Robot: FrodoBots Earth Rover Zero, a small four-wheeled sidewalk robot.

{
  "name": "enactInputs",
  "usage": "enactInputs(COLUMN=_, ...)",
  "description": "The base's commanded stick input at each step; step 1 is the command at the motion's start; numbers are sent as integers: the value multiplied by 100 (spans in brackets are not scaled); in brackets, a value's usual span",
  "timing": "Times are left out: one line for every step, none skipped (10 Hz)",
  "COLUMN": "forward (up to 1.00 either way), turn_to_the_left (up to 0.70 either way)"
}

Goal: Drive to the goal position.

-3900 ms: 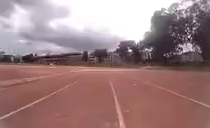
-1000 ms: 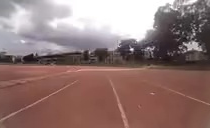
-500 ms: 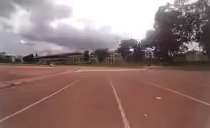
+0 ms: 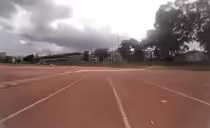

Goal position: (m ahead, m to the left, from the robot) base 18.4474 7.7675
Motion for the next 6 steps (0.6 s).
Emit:
enactInputs(forward=45, turn_to_the_left=0)
enactInputs(forward=45, turn_to_the_left=0)
enactInputs(forward=45, turn_to_the_left=0)
enactInputs(forward=45, turn_to_the_left=0)
enactInputs(forward=45, turn_to_the_left=0)
enactInputs(forward=45, turn_to_the_left=0)
